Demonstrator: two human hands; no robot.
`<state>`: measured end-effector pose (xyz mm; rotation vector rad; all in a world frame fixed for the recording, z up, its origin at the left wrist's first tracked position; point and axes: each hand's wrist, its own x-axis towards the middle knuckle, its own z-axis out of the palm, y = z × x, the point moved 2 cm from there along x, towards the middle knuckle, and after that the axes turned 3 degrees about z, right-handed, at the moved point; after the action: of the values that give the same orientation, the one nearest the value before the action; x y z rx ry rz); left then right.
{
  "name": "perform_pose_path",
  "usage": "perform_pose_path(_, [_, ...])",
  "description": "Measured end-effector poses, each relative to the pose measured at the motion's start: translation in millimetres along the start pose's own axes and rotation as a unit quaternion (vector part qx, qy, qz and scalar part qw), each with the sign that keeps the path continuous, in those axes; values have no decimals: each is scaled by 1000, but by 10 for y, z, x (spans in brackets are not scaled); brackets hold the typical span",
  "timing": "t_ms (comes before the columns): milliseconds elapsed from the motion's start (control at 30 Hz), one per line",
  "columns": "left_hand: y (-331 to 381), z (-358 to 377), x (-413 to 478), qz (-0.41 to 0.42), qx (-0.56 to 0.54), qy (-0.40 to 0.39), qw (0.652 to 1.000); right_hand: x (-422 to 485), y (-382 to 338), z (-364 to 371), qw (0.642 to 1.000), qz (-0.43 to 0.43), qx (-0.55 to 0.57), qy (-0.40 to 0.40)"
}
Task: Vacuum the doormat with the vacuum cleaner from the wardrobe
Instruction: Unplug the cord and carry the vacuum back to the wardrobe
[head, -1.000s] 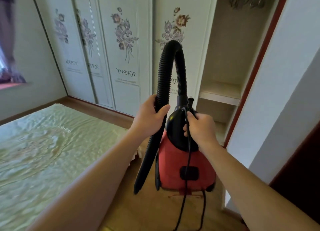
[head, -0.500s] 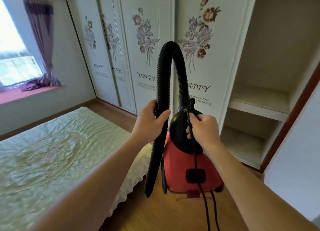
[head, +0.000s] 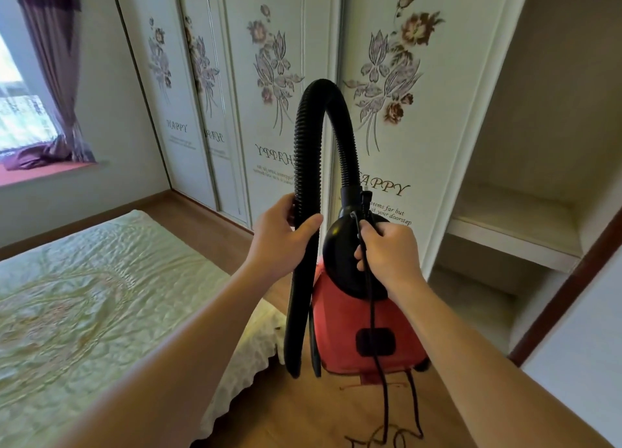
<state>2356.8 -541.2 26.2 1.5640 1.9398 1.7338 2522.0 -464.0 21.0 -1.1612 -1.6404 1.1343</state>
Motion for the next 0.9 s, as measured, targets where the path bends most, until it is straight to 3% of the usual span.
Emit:
perform_pose_path(567, [-1306,140,1956,-30,-50,1,998,2025,16,1163,1000,0,-14,7])
perform_pose_path(900, [-1865,694,2899,-71,-43,25,996,3366,293,1415,999,8,25,-37])
